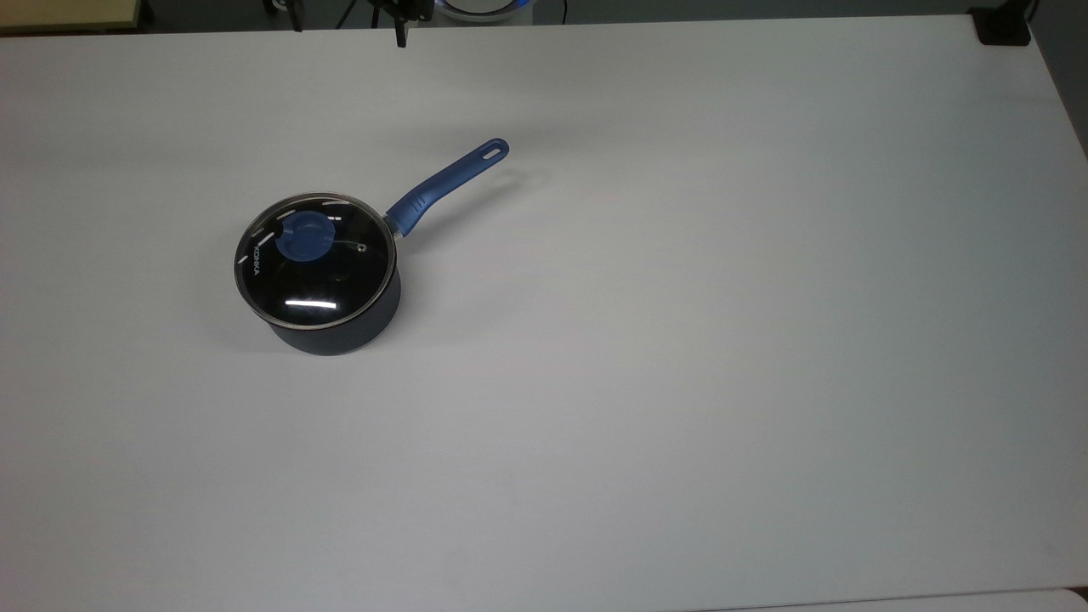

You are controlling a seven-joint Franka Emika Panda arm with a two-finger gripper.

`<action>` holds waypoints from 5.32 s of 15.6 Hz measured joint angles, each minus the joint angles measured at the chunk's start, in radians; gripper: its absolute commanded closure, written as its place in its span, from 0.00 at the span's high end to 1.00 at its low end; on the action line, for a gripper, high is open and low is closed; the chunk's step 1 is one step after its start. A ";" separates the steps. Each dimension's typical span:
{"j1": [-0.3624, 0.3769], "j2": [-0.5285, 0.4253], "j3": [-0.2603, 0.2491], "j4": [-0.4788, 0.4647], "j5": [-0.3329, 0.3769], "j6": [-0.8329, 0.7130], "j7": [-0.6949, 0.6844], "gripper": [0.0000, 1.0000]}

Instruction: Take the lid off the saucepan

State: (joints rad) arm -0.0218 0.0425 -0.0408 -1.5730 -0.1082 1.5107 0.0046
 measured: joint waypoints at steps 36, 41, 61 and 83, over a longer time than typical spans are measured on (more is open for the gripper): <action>-0.005 0.191 -0.101 -0.003 0.008 0.351 -0.068 1.00; -0.006 0.241 -0.106 -0.003 0.009 0.393 -0.128 1.00; -0.006 0.347 -0.115 -0.003 0.010 0.498 -0.176 0.95; 0.008 0.347 -0.119 -0.004 0.014 0.497 -0.156 0.57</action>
State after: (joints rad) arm -0.0140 0.3891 -0.1602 -1.5768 -0.0945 2.0074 -0.1511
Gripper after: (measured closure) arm 0.352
